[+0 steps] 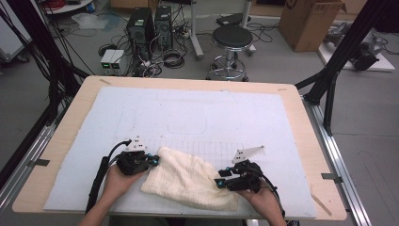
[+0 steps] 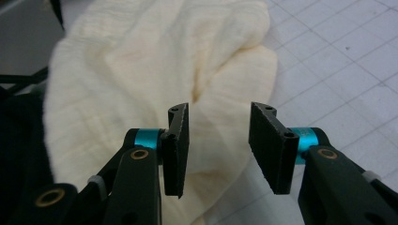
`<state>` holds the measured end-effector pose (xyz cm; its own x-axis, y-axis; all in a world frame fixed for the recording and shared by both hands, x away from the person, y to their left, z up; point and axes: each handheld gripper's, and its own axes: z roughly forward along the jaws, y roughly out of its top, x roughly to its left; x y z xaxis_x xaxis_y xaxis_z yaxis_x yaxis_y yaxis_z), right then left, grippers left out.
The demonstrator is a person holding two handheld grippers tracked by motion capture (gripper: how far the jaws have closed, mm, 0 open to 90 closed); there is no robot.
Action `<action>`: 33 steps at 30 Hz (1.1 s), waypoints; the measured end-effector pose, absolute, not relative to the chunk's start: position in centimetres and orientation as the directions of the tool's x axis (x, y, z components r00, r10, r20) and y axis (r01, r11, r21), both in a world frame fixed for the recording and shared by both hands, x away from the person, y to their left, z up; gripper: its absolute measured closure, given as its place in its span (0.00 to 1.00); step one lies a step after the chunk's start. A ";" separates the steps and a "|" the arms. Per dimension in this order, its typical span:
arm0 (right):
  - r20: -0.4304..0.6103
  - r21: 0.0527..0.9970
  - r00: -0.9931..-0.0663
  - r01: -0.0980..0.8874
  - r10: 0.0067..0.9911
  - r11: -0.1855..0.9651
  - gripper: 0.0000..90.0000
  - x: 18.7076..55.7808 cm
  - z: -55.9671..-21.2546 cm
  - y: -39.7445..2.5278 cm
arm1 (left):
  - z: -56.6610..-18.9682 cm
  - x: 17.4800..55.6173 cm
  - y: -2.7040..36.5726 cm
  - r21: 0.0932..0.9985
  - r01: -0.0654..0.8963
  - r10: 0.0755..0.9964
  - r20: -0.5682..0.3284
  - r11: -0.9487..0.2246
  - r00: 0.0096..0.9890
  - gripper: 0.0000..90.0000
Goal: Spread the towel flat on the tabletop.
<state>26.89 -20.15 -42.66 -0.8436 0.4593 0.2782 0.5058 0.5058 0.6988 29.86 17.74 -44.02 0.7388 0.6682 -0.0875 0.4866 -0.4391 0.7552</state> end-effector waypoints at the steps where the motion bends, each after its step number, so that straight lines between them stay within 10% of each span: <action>1: 0.282 0.704 -0.845 0.504 0.454 0.501 0.64 26.9 -42.7 -20.1 | -44.0 29.8 17.8 0.755 0.484 0.667 -0.084 -0.442 0.740 0.96; 8: 0.199 0.667 -0.859 0.472 0.473 0.577 0.96 27.3 -42.9 -19.0 | -43.4 28.8 18.8 0.763 0.470 0.670 -0.066 -0.443 0.739 0.97; 17: 0.125 0.683 -0.841 0.458 0.526 0.569 0.96 26.8 -41.1 -20.7 | -43.4 28.4 19.3 0.760 0.476 0.670 -0.074 -0.442 0.739 0.97; 21: 0.158 0.685 -0.848 0.463 0.506 0.562 0.80 27.3 -41.2 -20.5 | -43.2 28.4 19.7 0.778 0.479 0.671 -0.102 -0.406 0.735 0.96; 27: 0.125 0.706 -0.837 0.453 0.534 0.545 0.68 29.7 -41.4 -19.3 | -43.5 29.9 18.7 0.770 0.520 0.687 -0.149 -0.371 0.711 0.65; 33: 0.155 0.663 -0.860 0.455 0.486 0.594 0.89 31.0 -43.2 -17.6 | -44.1 30.1 18.0 0.749 0.516 0.686 -0.115 -0.414 0.718 0.84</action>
<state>31.00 -17.57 -43.25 -0.8602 0.4859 0.1547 0.4550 0.5944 0.6630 30.14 17.96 -44.09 0.7184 0.6860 -0.1155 0.5163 -0.4145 0.7494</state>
